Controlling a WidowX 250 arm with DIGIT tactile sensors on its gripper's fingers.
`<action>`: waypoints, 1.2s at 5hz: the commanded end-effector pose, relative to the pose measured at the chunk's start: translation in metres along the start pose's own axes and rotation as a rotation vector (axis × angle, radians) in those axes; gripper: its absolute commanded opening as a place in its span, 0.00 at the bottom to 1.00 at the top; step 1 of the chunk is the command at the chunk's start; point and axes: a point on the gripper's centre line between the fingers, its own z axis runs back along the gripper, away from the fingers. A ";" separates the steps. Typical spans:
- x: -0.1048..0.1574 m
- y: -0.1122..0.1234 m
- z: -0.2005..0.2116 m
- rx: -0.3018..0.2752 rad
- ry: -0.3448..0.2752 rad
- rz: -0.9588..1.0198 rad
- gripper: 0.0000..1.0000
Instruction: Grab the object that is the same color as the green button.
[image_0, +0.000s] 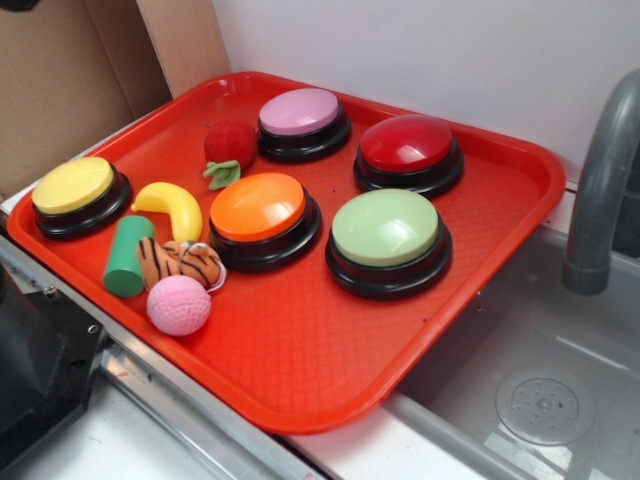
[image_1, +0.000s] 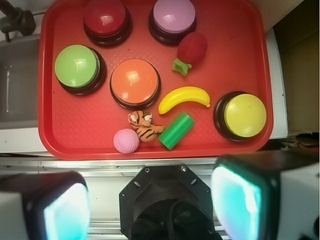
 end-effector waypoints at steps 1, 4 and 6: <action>0.000 0.000 0.000 0.000 0.000 0.000 1.00; 0.003 0.036 -0.066 -0.060 -0.086 0.350 1.00; 0.009 0.054 -0.124 -0.011 -0.084 0.542 1.00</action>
